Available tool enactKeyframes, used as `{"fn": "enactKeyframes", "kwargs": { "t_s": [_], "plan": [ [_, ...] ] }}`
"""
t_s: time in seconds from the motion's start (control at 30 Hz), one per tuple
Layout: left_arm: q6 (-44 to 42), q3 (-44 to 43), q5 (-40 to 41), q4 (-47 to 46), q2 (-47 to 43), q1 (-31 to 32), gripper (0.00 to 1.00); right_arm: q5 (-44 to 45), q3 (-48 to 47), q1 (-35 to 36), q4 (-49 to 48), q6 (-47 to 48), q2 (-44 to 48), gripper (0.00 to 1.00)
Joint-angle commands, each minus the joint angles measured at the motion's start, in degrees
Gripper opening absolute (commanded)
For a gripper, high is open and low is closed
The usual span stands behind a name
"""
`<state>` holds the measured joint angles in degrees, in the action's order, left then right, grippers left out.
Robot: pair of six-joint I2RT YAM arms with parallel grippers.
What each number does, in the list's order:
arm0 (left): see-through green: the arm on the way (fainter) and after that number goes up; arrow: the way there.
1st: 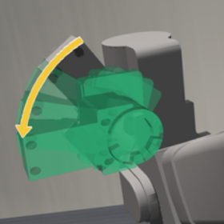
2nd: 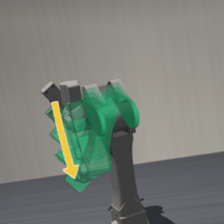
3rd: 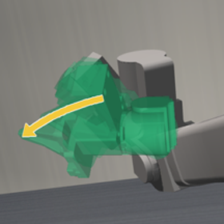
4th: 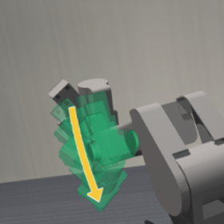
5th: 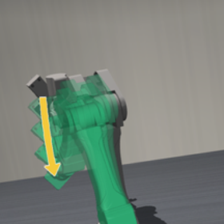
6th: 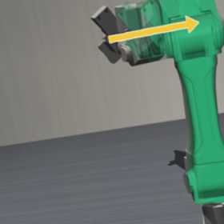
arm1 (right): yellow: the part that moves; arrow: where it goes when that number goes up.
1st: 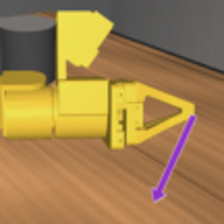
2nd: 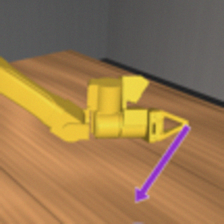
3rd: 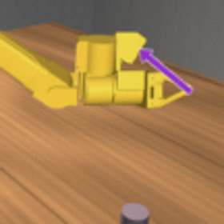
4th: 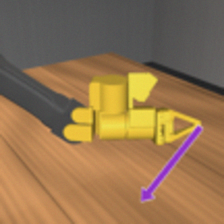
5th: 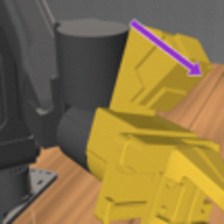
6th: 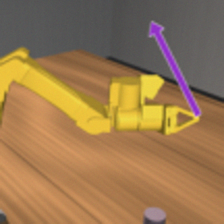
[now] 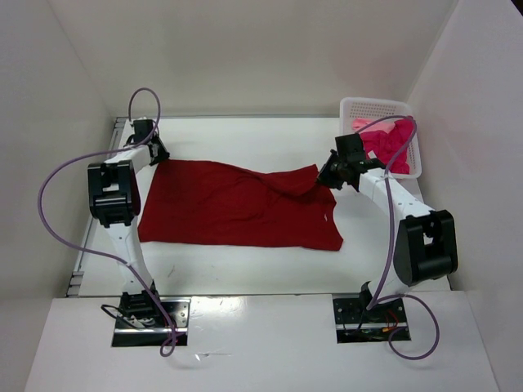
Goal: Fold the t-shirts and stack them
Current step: Grap the side of the flattened tshirt furthest away from the robot with both arms
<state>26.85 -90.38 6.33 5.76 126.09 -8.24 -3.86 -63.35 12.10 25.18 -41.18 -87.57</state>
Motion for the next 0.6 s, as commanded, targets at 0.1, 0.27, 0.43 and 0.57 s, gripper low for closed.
{"fn": "enactKeyframes", "kwargs": {
  "t_s": [0.1,0.27,0.43,0.57],
  "plan": [
    [-0.75,3.42,-0.62,1.74,-1.95,0.42,0.24,-0.71,-0.95,-0.41,-2.42,0.75,2.40,0.00],
    [-0.13,4.16,0.78,1.62,-4.77,0.42,0.04,-0.71,-0.28,-0.41,-2.42,0.75,3.02,0.00],
    [1.20,6.43,1.39,1.62,-11.50,0.42,0.00,-2.00,-0.96,-0.41,-1.11,0.75,3.68,0.00],
    [2.15,8.42,0.26,1.62,-17.47,0.42,0.00,-4.26,-2.80,-0.41,1.44,0.75,5.93,0.00]
  ]
}}
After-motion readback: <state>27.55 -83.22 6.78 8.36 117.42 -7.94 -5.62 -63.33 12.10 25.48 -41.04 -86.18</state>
